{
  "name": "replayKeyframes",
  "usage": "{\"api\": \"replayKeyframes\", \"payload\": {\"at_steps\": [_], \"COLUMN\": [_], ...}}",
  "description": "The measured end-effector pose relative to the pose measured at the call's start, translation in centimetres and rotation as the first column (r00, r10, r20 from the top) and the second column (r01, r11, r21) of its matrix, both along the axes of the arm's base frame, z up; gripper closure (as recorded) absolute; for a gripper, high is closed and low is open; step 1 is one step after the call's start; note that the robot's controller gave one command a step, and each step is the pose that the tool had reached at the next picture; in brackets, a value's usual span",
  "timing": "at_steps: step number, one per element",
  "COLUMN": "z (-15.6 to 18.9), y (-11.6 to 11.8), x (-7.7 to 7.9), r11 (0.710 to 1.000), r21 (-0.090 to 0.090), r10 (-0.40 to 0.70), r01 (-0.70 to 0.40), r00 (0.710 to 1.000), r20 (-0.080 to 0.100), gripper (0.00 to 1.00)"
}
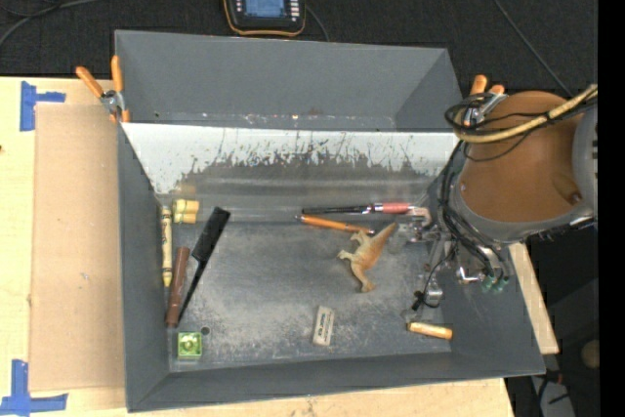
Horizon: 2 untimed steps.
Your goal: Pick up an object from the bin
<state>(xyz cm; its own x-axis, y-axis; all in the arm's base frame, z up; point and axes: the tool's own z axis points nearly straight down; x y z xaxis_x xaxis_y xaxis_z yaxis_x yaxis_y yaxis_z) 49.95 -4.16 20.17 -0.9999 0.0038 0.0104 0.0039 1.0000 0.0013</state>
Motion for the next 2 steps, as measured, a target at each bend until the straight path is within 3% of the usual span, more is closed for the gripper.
{"api": "replayKeyframes", "payload": {"at_steps": [1, 2], "z": [0.4, -11.7], "y": [0.0, -2.1], "x": [0.2, 6.7], "r11": [1.0, 0.984], "r21": [-0.001, -0.001], "r10": [0.003, 0.18], "r01": [-0.003, -0.18], "r00": [1.0, 0.984], "r20": [0.008, 0.012], "gripper": [0.0, 0.0]}}
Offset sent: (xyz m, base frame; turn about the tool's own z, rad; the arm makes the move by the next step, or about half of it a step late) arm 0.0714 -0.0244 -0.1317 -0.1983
